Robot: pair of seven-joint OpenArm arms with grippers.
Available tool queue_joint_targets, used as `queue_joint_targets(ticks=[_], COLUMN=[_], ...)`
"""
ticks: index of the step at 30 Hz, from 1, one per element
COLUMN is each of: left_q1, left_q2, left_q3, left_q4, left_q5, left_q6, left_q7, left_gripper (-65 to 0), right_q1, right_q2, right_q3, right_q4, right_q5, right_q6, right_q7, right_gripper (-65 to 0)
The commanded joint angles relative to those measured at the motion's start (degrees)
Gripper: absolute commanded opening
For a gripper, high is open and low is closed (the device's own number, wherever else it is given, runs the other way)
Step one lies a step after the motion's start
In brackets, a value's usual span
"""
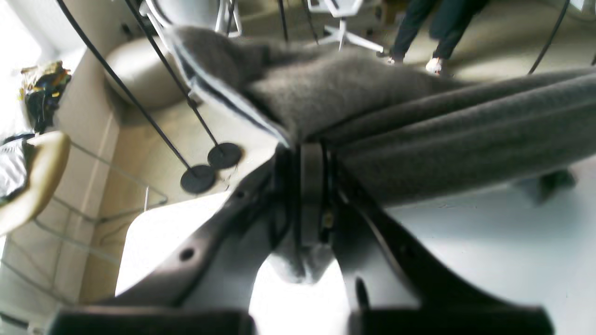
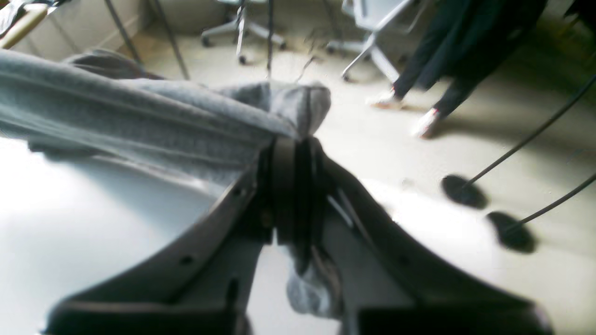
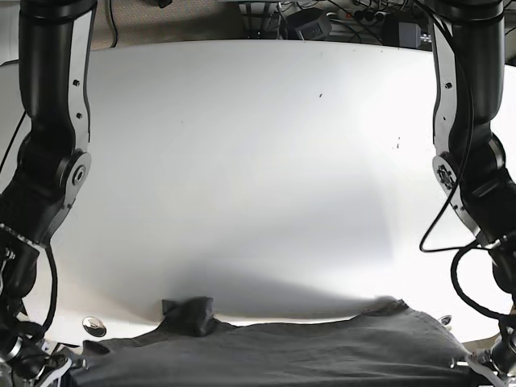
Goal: Fold the T-shirt properly
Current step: 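Lift the hem with both grippers and flick the shirt flat again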
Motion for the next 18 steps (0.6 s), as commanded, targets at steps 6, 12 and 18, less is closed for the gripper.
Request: queue_joint_targets(ticks=[6, 12, 18], left_q1=[25.4, 46.0, 58.5], left_q2=[-1.1, 3.0, 4.9], left_q3=[-6.1, -11.6, -16.3], left_q4=[17.9, 27.0, 29.3], left_q5=[0.2, 0.1, 0.3], left_q6=[0.5, -2.8, -4.0], left_q7=[-1.3, -1.3, -1.3], left_gripper=[-65.0, -65.0, -65.0], right_q1=[-28.7, -51.1, -64.1], right_q2=[0.1, -1.2, -2.8], right_q3=[5.9, 11.5, 14.2], right_q4=[18.3, 27.7, 31.9], right_q5=[10.3, 17.1, 17.4], right_q6=[-3.95, -4.57, -4.22], right_q7=[0.5, 0.5, 0.5], right_gripper=[-63.1, -63.1, -63.1])
